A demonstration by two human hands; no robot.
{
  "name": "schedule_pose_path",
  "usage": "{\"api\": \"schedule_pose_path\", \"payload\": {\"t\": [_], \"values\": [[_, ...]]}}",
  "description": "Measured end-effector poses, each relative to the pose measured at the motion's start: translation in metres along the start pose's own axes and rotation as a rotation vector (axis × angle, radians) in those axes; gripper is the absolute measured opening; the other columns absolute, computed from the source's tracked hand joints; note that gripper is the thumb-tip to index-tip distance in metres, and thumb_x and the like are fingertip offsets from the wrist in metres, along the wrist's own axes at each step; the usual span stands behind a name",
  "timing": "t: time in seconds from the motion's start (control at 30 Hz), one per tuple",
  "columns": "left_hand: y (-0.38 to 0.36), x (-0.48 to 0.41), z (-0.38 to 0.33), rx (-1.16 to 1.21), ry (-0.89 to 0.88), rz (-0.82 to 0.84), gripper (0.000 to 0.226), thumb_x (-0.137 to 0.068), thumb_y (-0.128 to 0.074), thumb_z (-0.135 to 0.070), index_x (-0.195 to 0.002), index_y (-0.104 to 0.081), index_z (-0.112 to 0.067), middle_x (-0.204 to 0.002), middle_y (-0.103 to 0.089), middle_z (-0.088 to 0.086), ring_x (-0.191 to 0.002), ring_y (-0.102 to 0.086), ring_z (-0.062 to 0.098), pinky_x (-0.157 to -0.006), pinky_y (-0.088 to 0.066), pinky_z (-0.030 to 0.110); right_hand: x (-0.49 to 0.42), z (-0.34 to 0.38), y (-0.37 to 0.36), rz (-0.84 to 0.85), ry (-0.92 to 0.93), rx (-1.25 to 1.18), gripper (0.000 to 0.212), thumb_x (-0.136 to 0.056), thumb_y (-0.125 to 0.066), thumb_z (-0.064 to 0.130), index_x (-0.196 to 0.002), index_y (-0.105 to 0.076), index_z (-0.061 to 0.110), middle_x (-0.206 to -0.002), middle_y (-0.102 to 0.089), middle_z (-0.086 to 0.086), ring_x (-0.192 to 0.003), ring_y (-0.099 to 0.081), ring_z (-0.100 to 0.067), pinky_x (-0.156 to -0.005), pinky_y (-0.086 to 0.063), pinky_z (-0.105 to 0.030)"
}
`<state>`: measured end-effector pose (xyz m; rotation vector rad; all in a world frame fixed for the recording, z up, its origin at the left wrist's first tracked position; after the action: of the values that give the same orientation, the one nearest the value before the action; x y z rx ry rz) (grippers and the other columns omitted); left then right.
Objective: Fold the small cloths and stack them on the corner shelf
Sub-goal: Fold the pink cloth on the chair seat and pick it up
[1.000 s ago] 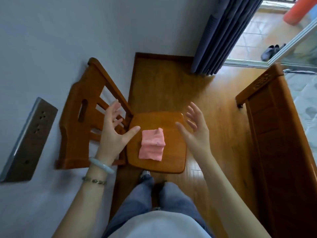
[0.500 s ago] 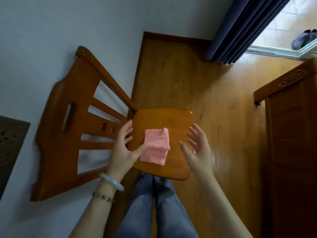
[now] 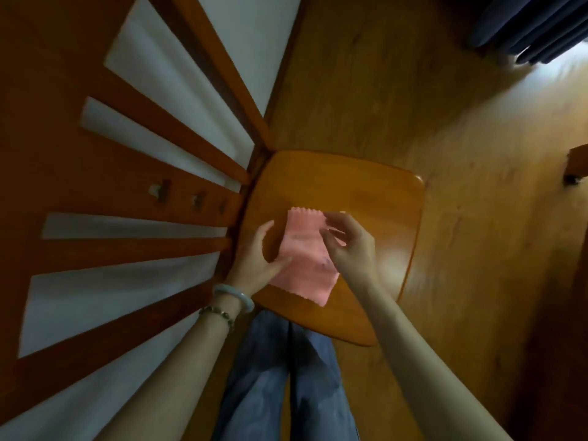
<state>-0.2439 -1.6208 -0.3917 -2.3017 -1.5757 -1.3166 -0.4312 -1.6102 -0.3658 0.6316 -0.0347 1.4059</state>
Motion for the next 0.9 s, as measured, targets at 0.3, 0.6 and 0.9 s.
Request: {"api": "schedule_pose_path", "payload": {"t": [0.3,0.6,0.9], "values": [[-0.044,-0.033,0.078,-0.107,0.176,-0.029,0.071,-0.078,-0.073,-0.036,-0.139,-0.037,-0.024,-0.138,-0.042,0.002,-0.127,-0.043,0.022,-0.103,-0.042,0.046,-0.032,-0.065,-0.063,0.066,-0.126,0.210,0.026,-0.092,-0.059,0.017,-0.117,-0.064,0.014,-0.116,-0.066,-0.003,-0.096,-0.060,-0.012,-0.082,-0.051,-0.026],[-0.042,-0.050,0.050,0.003,0.121,0.076,0.048,-0.086,-0.065,-0.027,-0.131,-0.048,-0.026,-0.133,-0.049,-0.004,-0.121,-0.046,0.014,-0.092,-0.037,0.027,-0.035,-0.062,-0.083,0.173,-0.341,0.253,0.043,-0.092,-0.059,0.040,-0.115,-0.060,0.004,-0.090,-0.064,-0.001,-0.062,-0.051,0.000,-0.043,-0.035,-0.008],[-0.046,-0.054,0.027,0.251,0.044,0.009,0.027,-0.089,-0.051,0.003,-0.111,-0.061,-0.010,-0.107,-0.064,-0.001,-0.103,-0.060,0.008,-0.082,-0.049,0.011,-0.026,-0.084,-0.080,0.059,-0.461,-0.059,0.017,-0.090,-0.060,0.013,-0.081,-0.072,0.005,-0.074,-0.072,-0.007,-0.070,-0.067,-0.021,-0.059,-0.053,-0.027]]}}
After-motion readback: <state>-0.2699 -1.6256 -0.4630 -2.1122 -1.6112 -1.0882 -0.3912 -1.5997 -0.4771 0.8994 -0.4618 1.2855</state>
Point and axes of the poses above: each hand's wrist, its own x-axis away from the middle knuckle, its own y-axis out of the back of the hand, z = x × y, the point moved 1 cm from there along -x, towards the middle knuckle
